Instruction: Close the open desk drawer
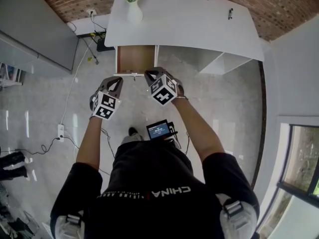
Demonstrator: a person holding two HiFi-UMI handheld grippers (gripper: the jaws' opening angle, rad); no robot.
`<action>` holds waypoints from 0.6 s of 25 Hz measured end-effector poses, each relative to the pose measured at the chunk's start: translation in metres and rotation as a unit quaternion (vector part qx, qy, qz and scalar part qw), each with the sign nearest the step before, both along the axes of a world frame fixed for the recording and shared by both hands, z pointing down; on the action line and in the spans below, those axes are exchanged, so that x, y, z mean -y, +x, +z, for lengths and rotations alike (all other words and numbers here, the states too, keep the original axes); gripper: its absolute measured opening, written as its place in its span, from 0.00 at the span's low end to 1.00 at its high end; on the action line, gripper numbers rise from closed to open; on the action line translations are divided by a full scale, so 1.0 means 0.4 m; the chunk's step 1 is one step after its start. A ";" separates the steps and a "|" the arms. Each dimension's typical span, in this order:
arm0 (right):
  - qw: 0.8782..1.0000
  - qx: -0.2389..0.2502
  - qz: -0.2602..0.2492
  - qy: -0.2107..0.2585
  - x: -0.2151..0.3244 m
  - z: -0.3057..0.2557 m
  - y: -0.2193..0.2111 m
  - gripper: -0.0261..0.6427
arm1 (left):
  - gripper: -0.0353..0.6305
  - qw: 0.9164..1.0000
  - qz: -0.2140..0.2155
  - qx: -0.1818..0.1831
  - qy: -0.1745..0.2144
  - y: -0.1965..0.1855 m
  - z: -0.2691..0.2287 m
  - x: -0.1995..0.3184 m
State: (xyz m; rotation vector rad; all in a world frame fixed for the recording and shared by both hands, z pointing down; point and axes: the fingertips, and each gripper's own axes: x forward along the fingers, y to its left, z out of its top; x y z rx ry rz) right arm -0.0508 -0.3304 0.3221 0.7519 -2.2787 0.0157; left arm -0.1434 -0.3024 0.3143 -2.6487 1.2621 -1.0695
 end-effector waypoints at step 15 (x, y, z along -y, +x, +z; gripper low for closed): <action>0.999 0.029 0.002 -0.022 0.129 0.476 -0.085 0.06 | 0.07 0.999 0.023 -0.003 -0.033 -0.043 0.505 0.128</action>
